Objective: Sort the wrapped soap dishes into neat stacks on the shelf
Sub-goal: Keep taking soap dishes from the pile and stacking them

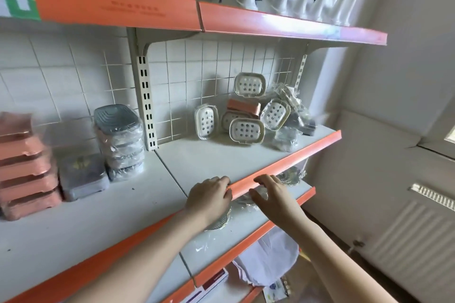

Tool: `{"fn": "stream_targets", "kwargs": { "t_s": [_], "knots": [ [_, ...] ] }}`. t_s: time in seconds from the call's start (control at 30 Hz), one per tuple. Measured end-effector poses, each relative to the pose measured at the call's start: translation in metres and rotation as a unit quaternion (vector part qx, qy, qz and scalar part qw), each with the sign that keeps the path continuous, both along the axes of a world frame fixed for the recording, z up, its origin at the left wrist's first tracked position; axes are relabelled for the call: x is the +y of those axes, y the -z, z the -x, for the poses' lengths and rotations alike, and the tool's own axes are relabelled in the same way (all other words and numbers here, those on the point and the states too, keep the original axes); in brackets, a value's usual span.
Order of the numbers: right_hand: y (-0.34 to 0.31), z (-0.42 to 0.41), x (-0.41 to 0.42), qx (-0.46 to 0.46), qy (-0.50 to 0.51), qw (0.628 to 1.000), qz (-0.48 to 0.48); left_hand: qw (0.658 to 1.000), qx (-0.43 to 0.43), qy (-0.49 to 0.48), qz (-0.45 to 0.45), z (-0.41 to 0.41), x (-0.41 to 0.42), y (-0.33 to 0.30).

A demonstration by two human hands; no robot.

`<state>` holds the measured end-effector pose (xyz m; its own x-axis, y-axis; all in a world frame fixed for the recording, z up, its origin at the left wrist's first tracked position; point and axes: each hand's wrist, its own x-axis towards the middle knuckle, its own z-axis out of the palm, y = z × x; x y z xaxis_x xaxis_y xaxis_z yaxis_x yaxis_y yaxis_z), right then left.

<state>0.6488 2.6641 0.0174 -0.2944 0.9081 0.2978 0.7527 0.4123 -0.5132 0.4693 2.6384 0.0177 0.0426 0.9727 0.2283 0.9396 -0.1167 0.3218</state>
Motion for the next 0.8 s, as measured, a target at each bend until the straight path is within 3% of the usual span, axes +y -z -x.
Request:
{"fn": "stream_targets", "kwargs": {
  "t_s": [0.8],
  "knots": [
    [-0.018, -0.014, 0.137, -0.031, 0.13, 0.991, 0.007, 0.994, -0.035, 0.103, -0.026, -0.015, 0.18, -0.016]
  ]
}}
